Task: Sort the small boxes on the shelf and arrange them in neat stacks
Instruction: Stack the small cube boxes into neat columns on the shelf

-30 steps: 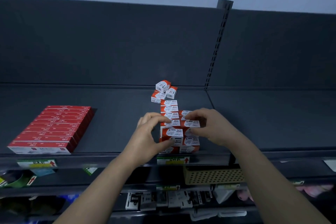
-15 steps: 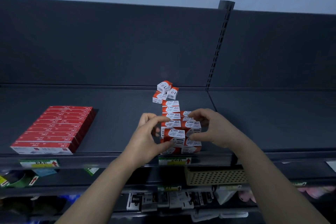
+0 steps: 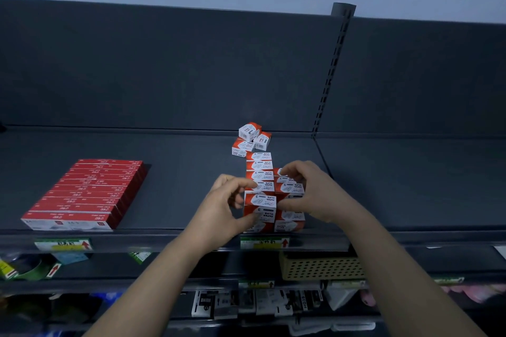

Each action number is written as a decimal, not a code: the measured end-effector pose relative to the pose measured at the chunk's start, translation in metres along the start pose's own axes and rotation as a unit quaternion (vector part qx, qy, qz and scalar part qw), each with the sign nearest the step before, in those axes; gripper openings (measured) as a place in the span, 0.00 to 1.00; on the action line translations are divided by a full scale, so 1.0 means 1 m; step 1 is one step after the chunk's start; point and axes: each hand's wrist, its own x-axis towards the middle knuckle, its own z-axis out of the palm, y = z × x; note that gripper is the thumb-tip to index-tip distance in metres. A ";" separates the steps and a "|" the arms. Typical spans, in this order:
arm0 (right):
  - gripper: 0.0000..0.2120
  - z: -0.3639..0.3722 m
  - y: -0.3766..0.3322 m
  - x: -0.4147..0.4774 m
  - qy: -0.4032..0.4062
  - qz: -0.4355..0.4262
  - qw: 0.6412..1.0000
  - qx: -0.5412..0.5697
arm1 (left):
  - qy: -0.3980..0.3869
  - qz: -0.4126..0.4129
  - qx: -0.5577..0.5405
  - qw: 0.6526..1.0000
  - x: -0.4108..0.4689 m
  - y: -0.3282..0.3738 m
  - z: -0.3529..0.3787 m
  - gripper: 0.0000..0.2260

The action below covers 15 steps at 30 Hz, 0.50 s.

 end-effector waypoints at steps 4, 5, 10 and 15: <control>0.23 -0.002 0.004 -0.002 0.005 -0.001 1.000 0.008 | -0.001 0.001 -0.003 1.000 -0.001 0.001 -0.001 0.23; 0.22 -0.003 0.004 -0.002 0.006 0.000 1.000 0.010 | -0.001 0.005 -0.002 1.000 -0.001 0.002 -0.002 0.23; 0.19 -0.004 0.009 -0.005 0.010 0.001 1.000 0.025 | 0.001 0.050 0.016 0.999 -0.008 0.001 -0.002 0.18; 0.17 -0.008 0.011 -0.008 0.020 -0.018 0.999 0.038 | 0.010 0.070 0.027 0.997 -0.011 0.000 -0.003 0.15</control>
